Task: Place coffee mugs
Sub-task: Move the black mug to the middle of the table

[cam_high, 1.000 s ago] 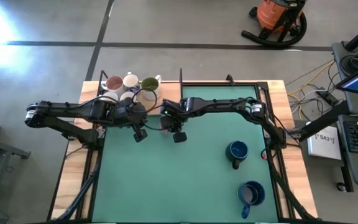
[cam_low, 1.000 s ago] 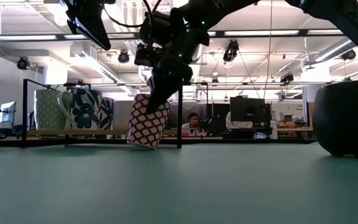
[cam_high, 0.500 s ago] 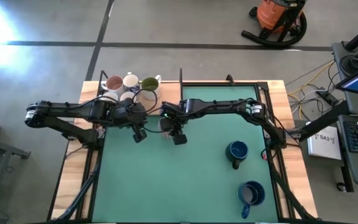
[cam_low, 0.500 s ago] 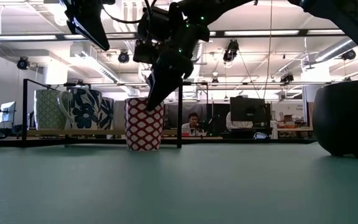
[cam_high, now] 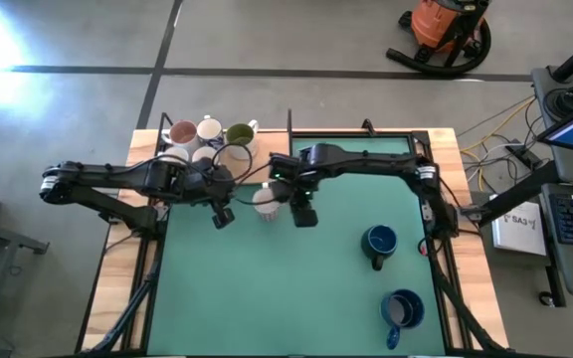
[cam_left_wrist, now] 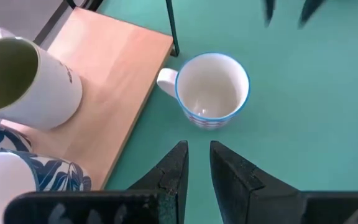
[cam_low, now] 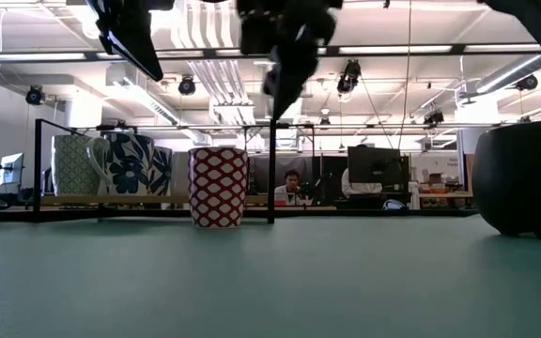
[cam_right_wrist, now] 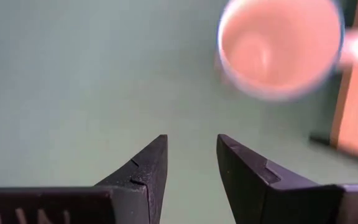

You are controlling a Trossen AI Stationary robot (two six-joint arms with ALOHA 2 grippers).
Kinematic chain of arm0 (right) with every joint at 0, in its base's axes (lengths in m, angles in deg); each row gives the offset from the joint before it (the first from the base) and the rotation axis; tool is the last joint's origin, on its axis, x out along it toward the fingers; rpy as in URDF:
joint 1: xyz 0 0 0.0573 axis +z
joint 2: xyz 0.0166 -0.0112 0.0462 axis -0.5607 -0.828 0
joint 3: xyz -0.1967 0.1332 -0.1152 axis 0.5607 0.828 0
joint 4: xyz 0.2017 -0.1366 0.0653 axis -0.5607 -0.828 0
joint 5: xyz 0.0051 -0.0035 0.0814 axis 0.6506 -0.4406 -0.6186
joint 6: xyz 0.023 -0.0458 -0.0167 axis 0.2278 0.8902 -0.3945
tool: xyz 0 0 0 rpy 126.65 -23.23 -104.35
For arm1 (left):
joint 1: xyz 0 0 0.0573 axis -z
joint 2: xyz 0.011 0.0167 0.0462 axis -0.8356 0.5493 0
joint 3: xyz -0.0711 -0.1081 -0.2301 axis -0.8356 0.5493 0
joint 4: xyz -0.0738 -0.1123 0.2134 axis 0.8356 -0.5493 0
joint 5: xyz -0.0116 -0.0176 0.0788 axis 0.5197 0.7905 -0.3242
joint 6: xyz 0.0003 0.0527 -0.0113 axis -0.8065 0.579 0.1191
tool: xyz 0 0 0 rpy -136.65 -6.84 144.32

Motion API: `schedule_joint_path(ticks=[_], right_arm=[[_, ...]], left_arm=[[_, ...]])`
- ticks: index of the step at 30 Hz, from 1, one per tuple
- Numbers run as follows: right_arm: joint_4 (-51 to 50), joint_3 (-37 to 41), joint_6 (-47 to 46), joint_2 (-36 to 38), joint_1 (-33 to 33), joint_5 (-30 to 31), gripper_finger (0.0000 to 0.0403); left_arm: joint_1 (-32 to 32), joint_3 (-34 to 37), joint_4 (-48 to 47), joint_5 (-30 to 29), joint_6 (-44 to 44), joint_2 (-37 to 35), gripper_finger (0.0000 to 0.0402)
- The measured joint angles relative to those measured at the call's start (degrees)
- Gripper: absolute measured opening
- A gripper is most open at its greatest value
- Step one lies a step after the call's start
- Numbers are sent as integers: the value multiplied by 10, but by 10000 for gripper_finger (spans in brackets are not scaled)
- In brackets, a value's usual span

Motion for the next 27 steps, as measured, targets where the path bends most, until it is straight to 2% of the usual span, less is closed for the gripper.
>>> schedule_joint_path(ticks=[5, 10, 18, 22, 27], right_arm=[[-37, 73, -63, 76, 2, 0, 121], [-34, 216, -151, 204, 10, 6, 113], [77, 474, -428, 394, 67, 24, 114], [76, 555, -571, 449, 102, 55, 112], [87, 612, -677, 494, 130, 67, 112]], left_arm=[[0, 18, 8, 0, -1, -1, 49], [0, 38, 23, 0, -10, -2, 49], [0, 45, 74, 0, -22, -3, 49], [0, 45, 85, 0, -26, -1, 49], [0, 45, 102, 0, -26, 1, 49]])
